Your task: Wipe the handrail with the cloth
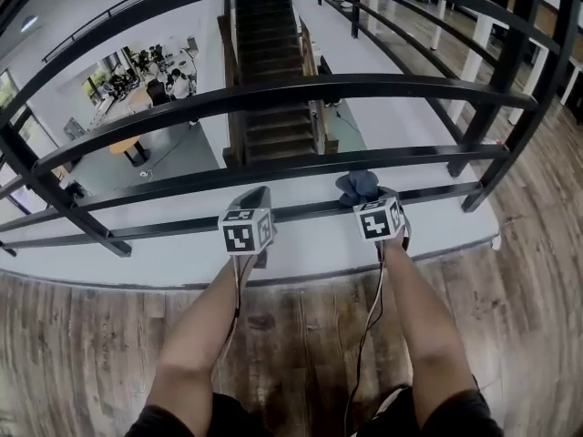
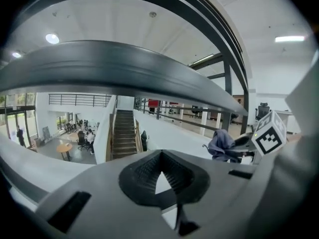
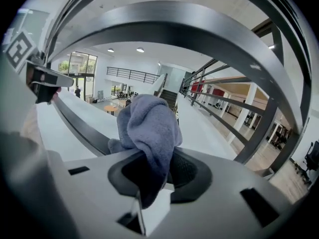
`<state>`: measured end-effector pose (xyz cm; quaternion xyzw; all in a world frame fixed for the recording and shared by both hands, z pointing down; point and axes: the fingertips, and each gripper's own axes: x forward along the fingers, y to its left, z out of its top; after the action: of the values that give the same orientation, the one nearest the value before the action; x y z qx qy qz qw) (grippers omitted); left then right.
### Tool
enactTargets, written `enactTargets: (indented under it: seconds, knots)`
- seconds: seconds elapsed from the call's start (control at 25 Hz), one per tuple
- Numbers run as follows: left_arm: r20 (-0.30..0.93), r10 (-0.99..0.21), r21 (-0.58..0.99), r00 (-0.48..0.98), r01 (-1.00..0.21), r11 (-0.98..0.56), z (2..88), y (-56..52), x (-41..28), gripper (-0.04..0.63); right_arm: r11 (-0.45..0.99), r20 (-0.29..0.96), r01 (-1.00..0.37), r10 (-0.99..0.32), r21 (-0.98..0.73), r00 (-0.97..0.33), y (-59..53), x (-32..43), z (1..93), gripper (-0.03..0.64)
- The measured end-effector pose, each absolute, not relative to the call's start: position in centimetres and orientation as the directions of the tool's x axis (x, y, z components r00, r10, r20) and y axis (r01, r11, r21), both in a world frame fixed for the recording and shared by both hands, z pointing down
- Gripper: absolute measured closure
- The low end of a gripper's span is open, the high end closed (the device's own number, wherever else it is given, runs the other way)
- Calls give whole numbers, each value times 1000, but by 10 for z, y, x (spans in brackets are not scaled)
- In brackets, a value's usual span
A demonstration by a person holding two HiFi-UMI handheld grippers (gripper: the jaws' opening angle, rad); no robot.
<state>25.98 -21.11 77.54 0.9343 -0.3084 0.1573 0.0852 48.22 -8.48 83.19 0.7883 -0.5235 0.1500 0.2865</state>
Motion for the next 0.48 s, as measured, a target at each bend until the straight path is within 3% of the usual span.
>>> enactTargets:
  seconds: [0.48]
  knots:
    - [323, -413, 48, 851, -451, -891, 776, -92, 465, 592, -349, 502, -888, -734, 299, 458, -14, 602, 834, 522]
